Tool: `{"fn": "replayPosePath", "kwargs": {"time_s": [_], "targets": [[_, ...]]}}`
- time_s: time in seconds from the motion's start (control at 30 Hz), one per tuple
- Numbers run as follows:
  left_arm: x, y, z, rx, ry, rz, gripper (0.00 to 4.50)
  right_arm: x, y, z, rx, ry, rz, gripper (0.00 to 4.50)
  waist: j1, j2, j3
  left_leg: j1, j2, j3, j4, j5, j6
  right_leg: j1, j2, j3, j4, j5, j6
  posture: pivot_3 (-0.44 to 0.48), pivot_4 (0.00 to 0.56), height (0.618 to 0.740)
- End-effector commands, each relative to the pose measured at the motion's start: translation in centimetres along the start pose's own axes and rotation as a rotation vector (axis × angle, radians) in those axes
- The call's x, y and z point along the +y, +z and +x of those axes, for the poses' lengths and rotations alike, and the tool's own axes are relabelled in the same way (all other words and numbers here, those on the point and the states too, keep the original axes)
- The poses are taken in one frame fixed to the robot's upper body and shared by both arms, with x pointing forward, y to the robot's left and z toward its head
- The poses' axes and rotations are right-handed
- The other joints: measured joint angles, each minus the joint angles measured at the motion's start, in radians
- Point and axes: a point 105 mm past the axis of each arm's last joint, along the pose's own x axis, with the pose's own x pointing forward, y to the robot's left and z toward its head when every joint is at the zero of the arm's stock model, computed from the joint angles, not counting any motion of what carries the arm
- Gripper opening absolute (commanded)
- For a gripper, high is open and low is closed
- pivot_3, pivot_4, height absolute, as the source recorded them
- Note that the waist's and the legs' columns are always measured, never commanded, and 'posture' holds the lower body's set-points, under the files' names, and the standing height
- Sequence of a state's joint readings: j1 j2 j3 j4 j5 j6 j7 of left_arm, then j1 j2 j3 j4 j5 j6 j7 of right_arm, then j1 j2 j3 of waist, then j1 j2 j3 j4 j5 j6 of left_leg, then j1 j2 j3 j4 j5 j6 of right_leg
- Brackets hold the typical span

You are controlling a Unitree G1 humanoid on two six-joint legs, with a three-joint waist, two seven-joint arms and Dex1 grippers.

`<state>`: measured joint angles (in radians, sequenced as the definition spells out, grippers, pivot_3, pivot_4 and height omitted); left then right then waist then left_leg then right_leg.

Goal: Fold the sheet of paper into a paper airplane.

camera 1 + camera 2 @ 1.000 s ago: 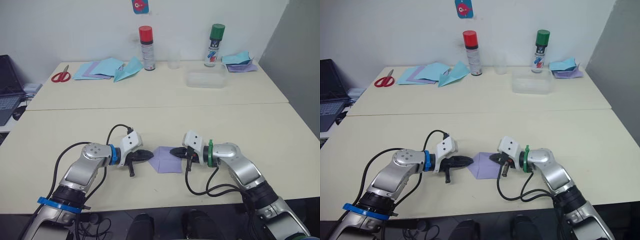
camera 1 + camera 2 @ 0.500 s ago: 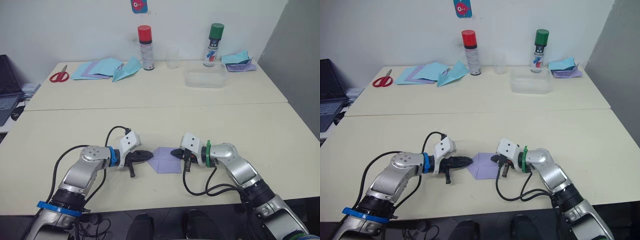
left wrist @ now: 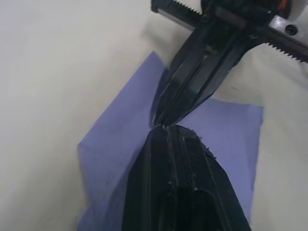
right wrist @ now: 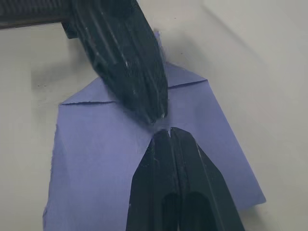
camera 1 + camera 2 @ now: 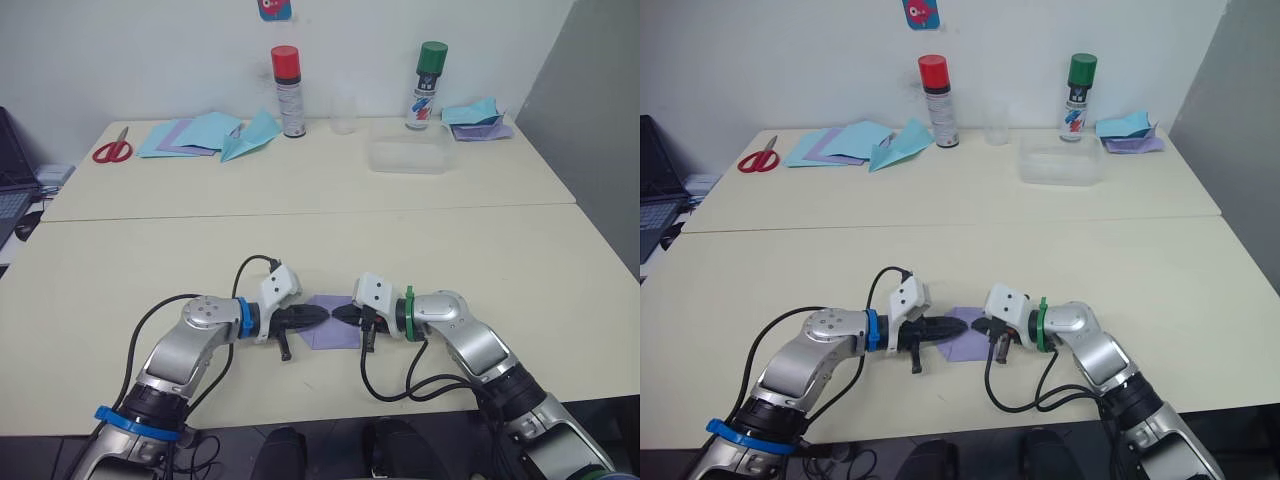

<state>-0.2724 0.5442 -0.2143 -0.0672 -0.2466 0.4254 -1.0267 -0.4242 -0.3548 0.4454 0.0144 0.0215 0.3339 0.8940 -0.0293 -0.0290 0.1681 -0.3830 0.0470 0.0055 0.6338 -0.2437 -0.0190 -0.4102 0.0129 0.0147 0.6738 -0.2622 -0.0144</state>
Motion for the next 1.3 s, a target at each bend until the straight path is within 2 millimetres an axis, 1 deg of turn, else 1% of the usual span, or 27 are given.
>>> {"fn": "replayPosePath", "kwargs": {"time_s": [0.03, 0.13, 0.23, 0.33, 0.47, 0.63, 0.77, 0.83, 0.87, 1.0, 1.07, 1.17, 1.3], "targets": [[-0.2, -0.3, 0.4, 0.015, 0.011, 0.034, 0.0, 0.5, -1.8, -0.3, 0.071, 0.015, 0.018, 0.02, 0.0, 0.0, 0.0, 0.0, 0.0, 0.0, 0.0, 0.0, 0.0, 0.0, 0.0, 0.0, 0.0, 0.0, 0.0, 0.0, 0.15, 0.74], [0.0, -1.4, 0.2, 0.06, 0.031, 0.033, 0.0, 0.5, -1.9, -0.4, 0.08, 0.015, 0.016, 0.02, 0.001, 0.0, 0.0, 0.0, 0.0, 0.0, 0.0, 0.0, 0.0, 0.0, 0.0, 0.0, 0.0, 0.0, 0.0, 0.0, 0.15, 0.74], [0.4, -2.7, -0.9, 0.109, 0.054, 0.056, 0.0, 0.6, -2.0, -0.5, 0.082, 0.018, 0.014, 0.02, 0.0, -0.001, 0.0, 0.001, 0.0, 0.0, 0.0, 0.0, 0.0, 0.001, 0.0, 0.0, 0.0, 0.0, 0.0, 0.0, 0.15, 0.74], [1.4, -2.7, -2.0, 0.076, 0.12, -0.036, 0.0, 0.8, -2.1, -0.5, 0.086, 0.024, 0.013, 0.02, 0.0, -0.001, 0.0, 0.002, 0.0, 0.0, -0.001, 0.0, 0.0, 0.001, 0.0, 0.0, 0.0, 0.0, 0.0, 0.0, 0.15, 0.74], [2.4, -3.4, -3.7, 0.085, 0.182, -0.11, 0.0, 0.9, -2.1, -0.4, 0.086, 0.033, 0.014, 0.02, -0.001, -0.001, 0.0, 0.003, 0.0, -0.001, -0.001, 0.0, 0.0, 0.001, 0.0, -0.001, 0.001, 0.0, 0.0, 0.0, 0.15, 0.74], [2.7, -4.7, -5.4, 0.113, 0.226, -0.186, 0.0, 1.0, -2.1, -0.2, 0.092, 0.046, 0.008, 0.02, -0.002, 0.0, 0.0, 0.004, 0.001, -0.001, -0.001, 0.0, 0.0, 0.001, 0.0, 0.0, 0.001, 0.0, -0.001, 0.0, 0.15, 0.74], [2.4, -5.9, -7.1, 0.133, 0.252, -0.207, 0.0, 1.0, -2.1, -0.1, 0.092, 0.048, 0.005, 0.02, -0.004, -0.001, 0.0, 0.005, 0.001, -0.001, -0.003, 0.0, 0.0, 0.001, 0.0, 0.0, 0.001, -0.001, -0.001, 0.0, 0.15, 0.74], [2.3, -5.5, -7.5, 0.111, 0.256, -0.198, 0.0, 1.0, -2.1, -0.2, 0.092, 0.049, 0.006, 0.02, -0.004, 0.0, 0.0, 0.006, 0.001, -0.001, -0.004, 0.0, 0.0, 0.001, 0.0, 0.001, 0.001, -0.001, -0.002, 0.0, 0.15, 0.74], [2.2, -4.8, -7.3, 0.075, 0.252, -0.194, 0.0, 1.0, -2.1, -0.2, 0.09, 0.049, 0.006, 0.02, -0.004, 0.0, 0.0, 0.006, 0.001, -0.001, -0.004, 0.0, 0.0, 0.001, 0.0, 0.001, 0.001, -0.001, -0.002, 0.0, 0.15, 0.74], [1.1, 0.1, -5.5, -0.123, 0.154, -0.157, 0.0, 1.0, -1.8, -0.3, 0.078, 0.054, 0.021, 0.02, -0.002, -0.001, 0.0, 0.005, 0.002, -0.001, -0.005, 0.0, 0.0, 0.001, 0.0, -0.001, 0.001, -0.002, -0.003, 0.0, 0.15, 0.74], [1.1, 1.5, -5.1, -0.171, 0.139, -0.135, 0.0, 1.0, -1.8, -0.4, 0.08, 0.057, 0.018, 0.02, 0.0, -0.004, 0.002, 0.004, 0.001, -0.001, -0.004, 0.0, 0.0, 0.0, 0.0, -0.001, 0.001, -0.002, -0.003, 0.0, 0.15, 0.74], [1.4, 2.0, -4.9, -0.167, 0.148, -0.122, 0.0, 0.9, -1.8, -0.4, 0.084, 0.058, 0.016, 0.02, 0.0, -0.005, 0.002, 0.003, 0.001, -0.001, -0.004, 0.0, 0.0, 0.001, 0.0, -0.001, 0.001, -0.002, -0.003, 0.0, 0.15, 0.74], [1.6, 0.6, -4.4, -0.057, 0.139, -0.08, 0.0, 0.9, -1.9, -0.4, 0.085, 0.055, 0.017, 0.02, -0.001, -0.005, 0.002, 0.003, 0.001, -0.001, -0.004, 0.0, 0.0, 0.0, 0.0, -0.001, 0.001, -0.002, -0.003, 0.0, 0.15, 0.74]]}}
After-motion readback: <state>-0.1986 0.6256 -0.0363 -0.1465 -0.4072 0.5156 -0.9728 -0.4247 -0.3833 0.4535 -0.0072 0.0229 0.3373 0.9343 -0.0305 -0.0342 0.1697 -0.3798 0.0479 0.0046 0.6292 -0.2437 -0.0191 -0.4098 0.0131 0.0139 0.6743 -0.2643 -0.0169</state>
